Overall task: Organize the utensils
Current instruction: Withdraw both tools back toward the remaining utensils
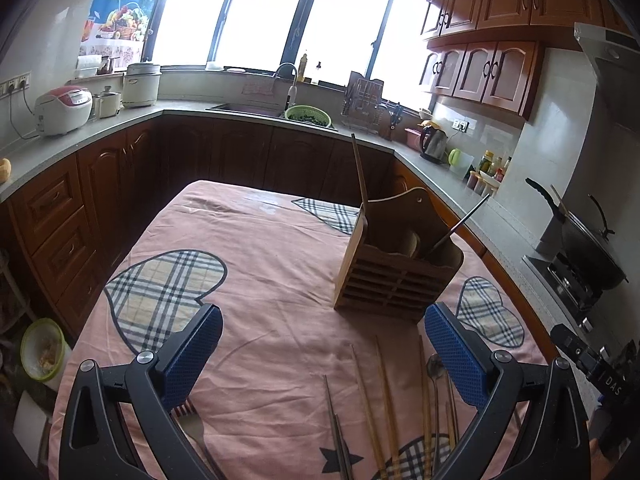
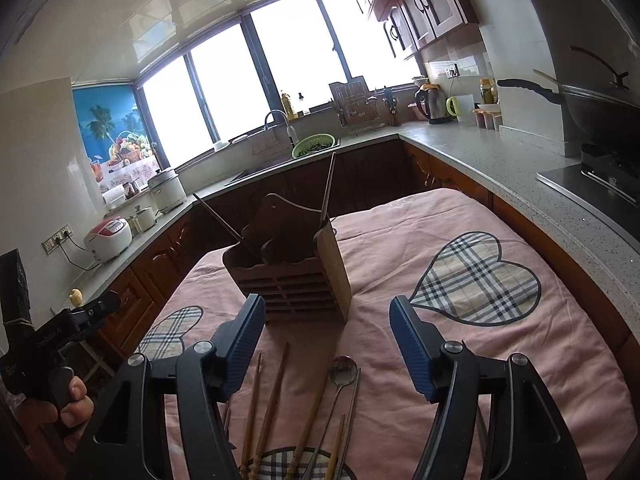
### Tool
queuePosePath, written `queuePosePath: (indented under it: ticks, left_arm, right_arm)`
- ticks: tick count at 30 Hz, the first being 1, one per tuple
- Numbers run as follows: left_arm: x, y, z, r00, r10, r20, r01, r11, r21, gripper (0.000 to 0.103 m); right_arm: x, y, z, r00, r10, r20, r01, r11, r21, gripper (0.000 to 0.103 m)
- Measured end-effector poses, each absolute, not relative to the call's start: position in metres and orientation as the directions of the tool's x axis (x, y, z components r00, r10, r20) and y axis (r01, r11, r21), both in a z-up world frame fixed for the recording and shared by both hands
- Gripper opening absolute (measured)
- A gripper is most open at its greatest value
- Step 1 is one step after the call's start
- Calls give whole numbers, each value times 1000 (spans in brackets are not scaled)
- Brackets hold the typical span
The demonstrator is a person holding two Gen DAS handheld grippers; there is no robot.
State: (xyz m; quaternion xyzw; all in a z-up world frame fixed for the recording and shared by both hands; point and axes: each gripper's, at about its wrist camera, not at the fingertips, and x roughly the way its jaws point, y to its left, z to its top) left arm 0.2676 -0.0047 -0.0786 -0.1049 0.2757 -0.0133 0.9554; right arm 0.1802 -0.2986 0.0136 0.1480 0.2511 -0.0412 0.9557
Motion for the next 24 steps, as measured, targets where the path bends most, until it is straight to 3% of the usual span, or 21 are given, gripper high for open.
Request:
queuePosePath:
  ticks: [17, 20, 24]
  left_arm:
    - [279, -22, -84, 721, -75, -689, -19, 992, -128, 102]
    - [288, -25, -87, 686, -71, -724, -25, 992, -121, 102]
    - [300, -27, -87, 652, -65, -755, -27, 994, -109, 102]
  right_arm:
    - [177, -293, -39, 764, -4, -645, 186, 959, 215, 67]
    - [184, -291, -49, 740, 10, -672, 178, 961, 210, 74]
    - [193, -289, -61, 713, 16, -701, 172, 965, 197, 74]
